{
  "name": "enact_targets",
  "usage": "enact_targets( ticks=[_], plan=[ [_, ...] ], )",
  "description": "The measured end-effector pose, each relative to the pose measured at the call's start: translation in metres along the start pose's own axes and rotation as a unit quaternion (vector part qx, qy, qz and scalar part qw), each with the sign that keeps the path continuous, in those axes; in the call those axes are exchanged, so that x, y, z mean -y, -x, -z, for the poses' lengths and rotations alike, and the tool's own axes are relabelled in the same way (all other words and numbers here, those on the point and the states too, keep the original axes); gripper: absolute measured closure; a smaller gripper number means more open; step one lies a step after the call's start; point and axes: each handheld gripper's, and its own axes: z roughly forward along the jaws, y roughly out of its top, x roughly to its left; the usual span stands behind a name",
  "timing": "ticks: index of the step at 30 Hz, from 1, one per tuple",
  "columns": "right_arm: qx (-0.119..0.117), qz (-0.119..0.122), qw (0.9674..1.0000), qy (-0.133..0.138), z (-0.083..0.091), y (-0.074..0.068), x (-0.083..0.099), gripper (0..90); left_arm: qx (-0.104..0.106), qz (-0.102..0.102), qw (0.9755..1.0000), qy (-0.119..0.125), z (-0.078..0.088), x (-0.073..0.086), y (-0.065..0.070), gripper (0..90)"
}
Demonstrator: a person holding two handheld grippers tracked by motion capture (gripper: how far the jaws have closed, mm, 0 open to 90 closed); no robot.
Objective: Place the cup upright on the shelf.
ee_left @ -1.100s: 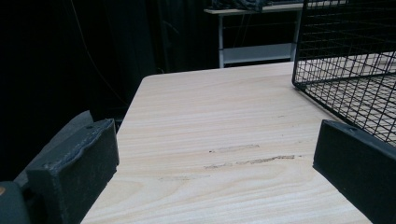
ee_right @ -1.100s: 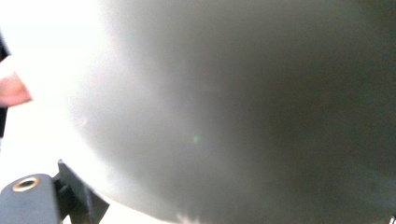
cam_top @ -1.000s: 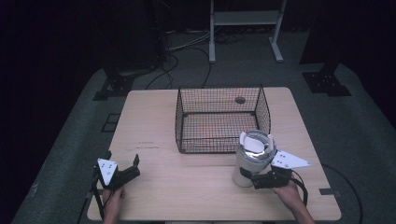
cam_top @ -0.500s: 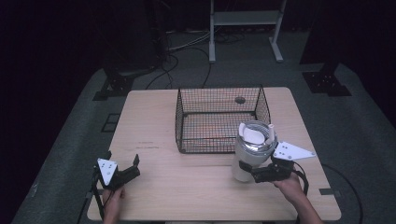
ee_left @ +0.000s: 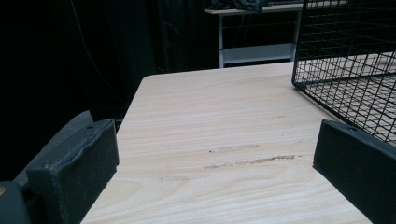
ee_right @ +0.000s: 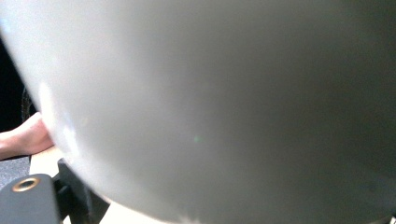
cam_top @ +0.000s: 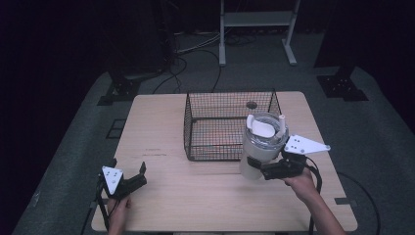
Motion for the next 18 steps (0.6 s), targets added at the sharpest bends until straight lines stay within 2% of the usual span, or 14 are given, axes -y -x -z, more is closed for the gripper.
enact_targets(
  ticks=[18],
  plan=[
    [-0.011,0.000,0.9999,0.006,-0.029,0.019,-0.046,8.4,0.001,0.005,1.0000,0.003,0.000,0.000,0.000,0.0]
  ],
)
